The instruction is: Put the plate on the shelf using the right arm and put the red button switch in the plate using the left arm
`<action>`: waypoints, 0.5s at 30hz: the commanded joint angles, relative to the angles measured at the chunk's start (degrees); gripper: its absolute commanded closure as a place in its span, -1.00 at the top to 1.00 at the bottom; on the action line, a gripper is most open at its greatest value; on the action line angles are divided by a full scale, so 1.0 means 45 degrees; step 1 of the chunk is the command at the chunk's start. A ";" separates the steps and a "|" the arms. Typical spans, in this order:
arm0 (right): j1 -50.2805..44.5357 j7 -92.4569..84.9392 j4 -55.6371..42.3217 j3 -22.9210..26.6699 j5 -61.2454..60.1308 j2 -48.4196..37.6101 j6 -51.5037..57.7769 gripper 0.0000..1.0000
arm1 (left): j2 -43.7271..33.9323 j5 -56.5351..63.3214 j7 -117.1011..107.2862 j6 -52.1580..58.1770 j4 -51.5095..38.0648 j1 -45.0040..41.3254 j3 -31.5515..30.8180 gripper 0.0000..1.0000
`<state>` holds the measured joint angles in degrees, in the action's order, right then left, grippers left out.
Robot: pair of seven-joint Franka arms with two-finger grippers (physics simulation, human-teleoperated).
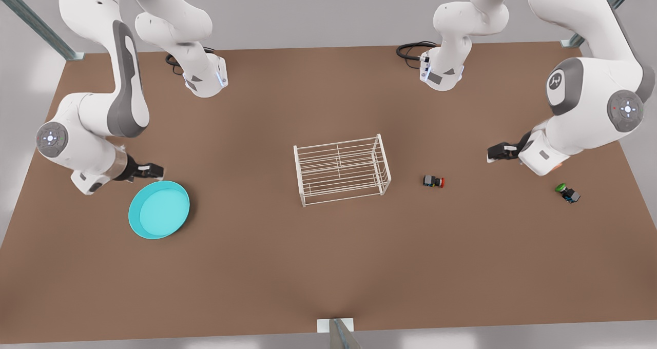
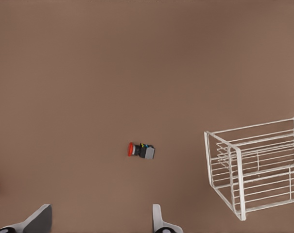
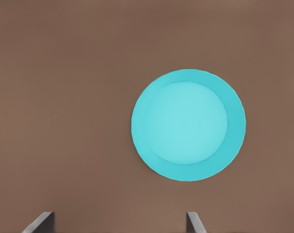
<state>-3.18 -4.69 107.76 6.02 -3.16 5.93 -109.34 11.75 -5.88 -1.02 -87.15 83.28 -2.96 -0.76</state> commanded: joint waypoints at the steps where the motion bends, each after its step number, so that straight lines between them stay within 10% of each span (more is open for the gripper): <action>1: 0.0121 -0.0248 0.0000 0.0029 0.0155 -0.0029 -0.2930 1.00 | -0.0033 -0.0020 -0.0496 -0.1121 0.0067 -0.0065 -0.0123 1.00; 15: 0.2815 -0.4953 -0.2089 0.0185 -0.3203 0.3407 -0.1409 1.00 | -0.0267 0.0096 -0.0496 0.1182 0.0087 0.0424 0.0462 1.00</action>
<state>8.20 -9.89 99.27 6.77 -11.82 20.07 -118.46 10.81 -5.59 -2.18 -86.23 83.59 -0.86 1.10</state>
